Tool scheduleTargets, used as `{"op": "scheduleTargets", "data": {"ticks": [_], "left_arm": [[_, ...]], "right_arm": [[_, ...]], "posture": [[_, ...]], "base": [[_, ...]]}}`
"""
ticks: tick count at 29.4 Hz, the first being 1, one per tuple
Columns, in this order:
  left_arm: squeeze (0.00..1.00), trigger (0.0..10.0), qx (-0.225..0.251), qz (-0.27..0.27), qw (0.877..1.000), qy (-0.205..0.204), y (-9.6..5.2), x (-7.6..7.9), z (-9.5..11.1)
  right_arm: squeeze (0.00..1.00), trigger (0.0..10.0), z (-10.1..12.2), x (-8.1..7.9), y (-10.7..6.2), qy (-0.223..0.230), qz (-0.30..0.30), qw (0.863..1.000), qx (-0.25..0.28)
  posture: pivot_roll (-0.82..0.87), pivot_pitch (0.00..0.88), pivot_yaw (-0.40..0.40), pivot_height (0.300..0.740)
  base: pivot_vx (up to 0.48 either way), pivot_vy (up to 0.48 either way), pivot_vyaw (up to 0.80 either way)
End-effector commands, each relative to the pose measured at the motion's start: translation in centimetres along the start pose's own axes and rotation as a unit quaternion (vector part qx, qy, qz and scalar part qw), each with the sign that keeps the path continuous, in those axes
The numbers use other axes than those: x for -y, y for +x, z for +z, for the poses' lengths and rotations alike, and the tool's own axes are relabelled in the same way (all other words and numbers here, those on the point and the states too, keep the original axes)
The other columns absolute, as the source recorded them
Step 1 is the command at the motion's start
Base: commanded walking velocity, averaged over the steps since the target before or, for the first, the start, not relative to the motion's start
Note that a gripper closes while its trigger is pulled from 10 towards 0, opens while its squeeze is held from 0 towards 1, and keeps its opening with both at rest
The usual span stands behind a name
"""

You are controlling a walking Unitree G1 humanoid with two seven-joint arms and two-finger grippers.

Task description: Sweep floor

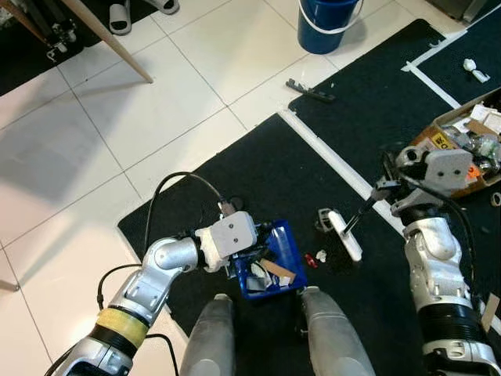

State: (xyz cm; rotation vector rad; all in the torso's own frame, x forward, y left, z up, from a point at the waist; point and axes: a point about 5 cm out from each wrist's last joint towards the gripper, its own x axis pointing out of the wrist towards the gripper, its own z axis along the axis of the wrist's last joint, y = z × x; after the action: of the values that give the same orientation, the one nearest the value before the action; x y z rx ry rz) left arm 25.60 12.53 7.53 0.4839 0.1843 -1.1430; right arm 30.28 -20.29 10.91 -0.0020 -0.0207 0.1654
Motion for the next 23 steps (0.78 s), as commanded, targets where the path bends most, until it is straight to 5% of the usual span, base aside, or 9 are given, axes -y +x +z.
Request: {"op": "scheduleTargets", "data": {"ticks": [1,9,17,23], "left_arm": [[0.00,10.0,-0.009,-0.033,0.999,-0.015,0.6,1.6,-0.8],[0.00,10.0,-0.008,-0.035,0.999,-0.009,1.2,1.7,-0.6],[0.00,10.0,-0.009,-0.037,0.999,-0.005,1.3,1.8,-0.7],[0.00,10.0,-0.009,-0.037,0.999,-0.004,1.3,1.8,-0.7]], "right_arm": [[0.00,10.0,-1.4,-1.3,-0.6,0.060,0.046,0.997,-0.031],[0.00,10.0,-0.2,-1.0,-1.0,0.143,0.083,0.986,-0.026],[0.00,10.0,-0.1,-3.6,-2.3,0.209,0.198,0.956,-0.062],[0.00,10.0,0.6,-3.7,-2.3,0.240,0.201,0.949,-0.046]], "posture": [[0.01,0.317,0.009,0.740],[0.00,0.290,0.006,0.740],[0.00,0.283,0.011,0.740],[0.00,0.282,0.010,0.740]], "base": [[0.000,0.000,0.00],[0.000,0.000,0.00],[0.000,0.000,0.00],[0.000,0.000,0.00]]}}
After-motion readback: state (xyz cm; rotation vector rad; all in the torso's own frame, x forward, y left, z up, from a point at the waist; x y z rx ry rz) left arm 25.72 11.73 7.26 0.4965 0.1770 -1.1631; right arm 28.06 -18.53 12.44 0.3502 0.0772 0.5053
